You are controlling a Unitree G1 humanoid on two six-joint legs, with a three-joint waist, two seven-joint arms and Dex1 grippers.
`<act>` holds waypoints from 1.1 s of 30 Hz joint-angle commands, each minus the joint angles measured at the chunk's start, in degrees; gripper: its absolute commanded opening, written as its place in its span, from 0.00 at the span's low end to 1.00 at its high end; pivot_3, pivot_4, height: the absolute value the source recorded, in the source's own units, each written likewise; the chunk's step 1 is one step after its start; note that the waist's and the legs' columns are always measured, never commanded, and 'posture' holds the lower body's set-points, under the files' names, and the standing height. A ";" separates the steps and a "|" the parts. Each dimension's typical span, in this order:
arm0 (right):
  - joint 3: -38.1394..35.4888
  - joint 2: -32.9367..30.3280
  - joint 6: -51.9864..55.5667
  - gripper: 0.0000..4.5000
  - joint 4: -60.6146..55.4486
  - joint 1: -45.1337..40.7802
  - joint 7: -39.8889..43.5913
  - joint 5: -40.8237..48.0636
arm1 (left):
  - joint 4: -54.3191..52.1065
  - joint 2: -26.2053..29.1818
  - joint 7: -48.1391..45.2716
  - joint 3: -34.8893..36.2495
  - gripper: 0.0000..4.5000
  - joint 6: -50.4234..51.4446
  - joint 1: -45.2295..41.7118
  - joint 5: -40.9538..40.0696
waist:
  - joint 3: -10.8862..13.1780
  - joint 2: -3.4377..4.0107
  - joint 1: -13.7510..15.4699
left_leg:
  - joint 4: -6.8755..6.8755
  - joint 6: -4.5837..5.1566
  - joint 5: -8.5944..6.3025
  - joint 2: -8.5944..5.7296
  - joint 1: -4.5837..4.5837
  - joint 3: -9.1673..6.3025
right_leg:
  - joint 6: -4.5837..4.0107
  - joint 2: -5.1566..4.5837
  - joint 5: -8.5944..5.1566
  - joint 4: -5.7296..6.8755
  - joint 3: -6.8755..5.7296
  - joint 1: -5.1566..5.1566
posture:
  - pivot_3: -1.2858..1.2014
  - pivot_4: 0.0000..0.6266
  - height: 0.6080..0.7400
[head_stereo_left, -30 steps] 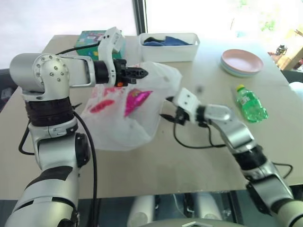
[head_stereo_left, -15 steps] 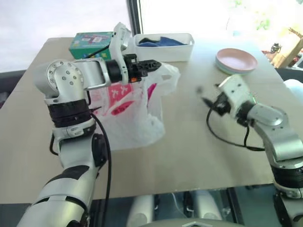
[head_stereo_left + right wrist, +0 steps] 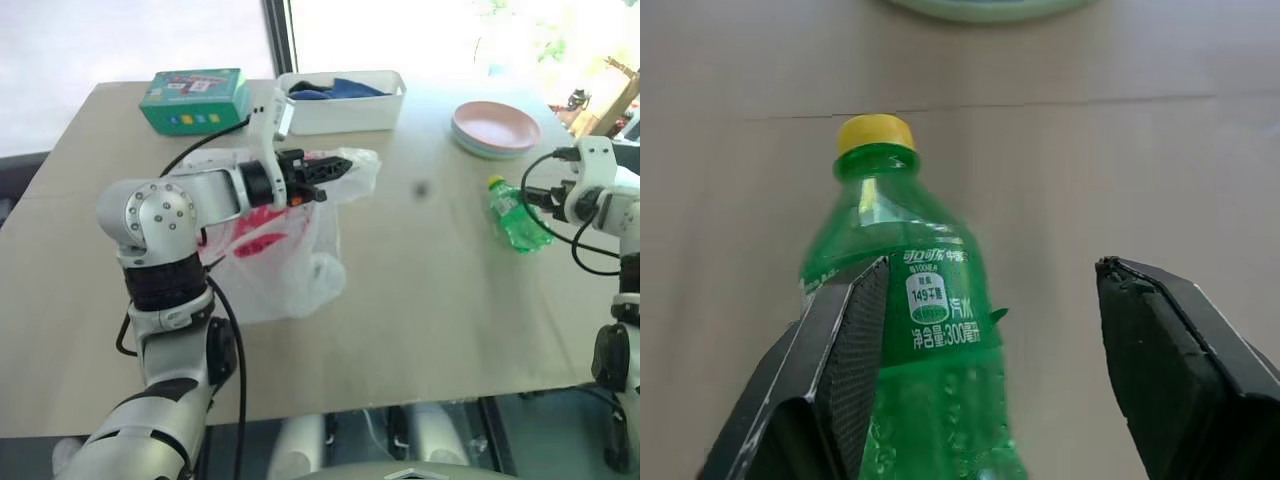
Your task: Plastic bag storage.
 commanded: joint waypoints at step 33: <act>22.25 -1.93 -5.07 0.99 -17.44 18.75 10.08 -4.73 | 0.64 1.24 1.23 -1.07 0.00 -3.58 -1.72 -3.48 | -0.72 -0.86 0.69 | -0.12 -0.13 -0.15 0.04 0.70 -0.30 | -0.01 -0.26 -0.04 -0.38 -0.31 0.86 | 0.52 0.24 1.00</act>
